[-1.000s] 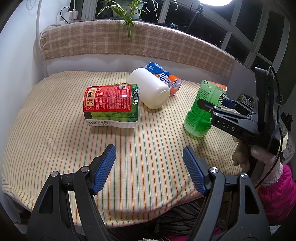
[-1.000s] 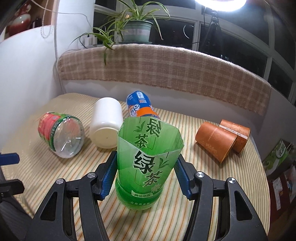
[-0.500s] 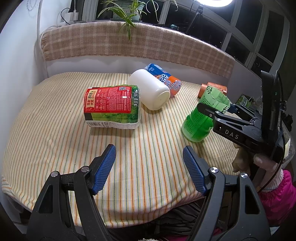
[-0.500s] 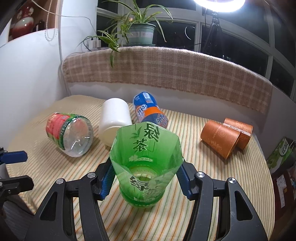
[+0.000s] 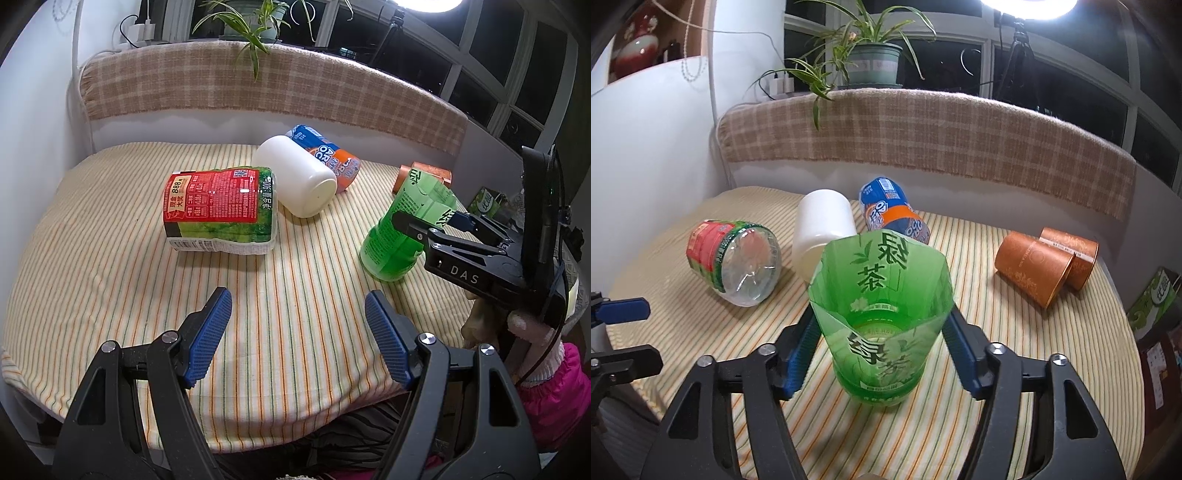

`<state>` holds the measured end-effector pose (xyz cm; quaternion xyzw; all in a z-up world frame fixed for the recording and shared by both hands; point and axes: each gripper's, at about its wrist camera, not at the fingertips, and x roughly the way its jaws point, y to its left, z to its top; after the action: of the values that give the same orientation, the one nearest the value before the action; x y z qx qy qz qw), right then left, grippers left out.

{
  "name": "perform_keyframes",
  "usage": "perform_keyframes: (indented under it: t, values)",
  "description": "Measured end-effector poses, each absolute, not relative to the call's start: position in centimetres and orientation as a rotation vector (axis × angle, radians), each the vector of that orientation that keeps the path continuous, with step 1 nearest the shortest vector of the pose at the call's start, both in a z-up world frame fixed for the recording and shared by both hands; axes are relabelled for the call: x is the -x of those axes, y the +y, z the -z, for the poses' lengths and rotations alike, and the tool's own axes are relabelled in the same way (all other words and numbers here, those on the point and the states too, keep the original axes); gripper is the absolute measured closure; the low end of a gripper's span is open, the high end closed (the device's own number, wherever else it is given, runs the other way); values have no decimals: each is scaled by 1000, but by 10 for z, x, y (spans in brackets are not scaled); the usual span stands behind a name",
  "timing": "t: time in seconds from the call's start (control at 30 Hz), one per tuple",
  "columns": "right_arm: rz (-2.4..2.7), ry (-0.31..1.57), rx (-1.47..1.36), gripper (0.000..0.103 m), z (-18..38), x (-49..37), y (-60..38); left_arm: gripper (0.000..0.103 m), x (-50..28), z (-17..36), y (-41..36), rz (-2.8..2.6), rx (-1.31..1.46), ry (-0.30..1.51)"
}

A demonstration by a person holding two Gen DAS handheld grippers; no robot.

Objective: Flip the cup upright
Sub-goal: 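Rotate the held green tea bottle upright with the right gripper, then lower the upright bottle onto the table and open the right gripper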

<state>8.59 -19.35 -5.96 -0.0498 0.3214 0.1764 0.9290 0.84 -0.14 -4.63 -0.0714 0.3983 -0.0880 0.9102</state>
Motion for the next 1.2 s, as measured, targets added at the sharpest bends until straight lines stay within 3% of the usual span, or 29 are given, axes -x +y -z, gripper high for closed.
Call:
perform_keyframes:
  t: [0.37,0.83,0.97,1.2]
  values:
    - [-364,662,15,32,53,-68,-217,26,-15,35,-11,184,132,762]
    - [-298,600,-81,32,32,-37,-249,26,-13,-10,-27,119,53,484]
    - [-265,564,-96,29,24,-31,-255,19,-10,-16,-26,103,52,442]
    - [-229,536,-80,27,20,-23,-254,18,-9,-12,-29,98,30,450]
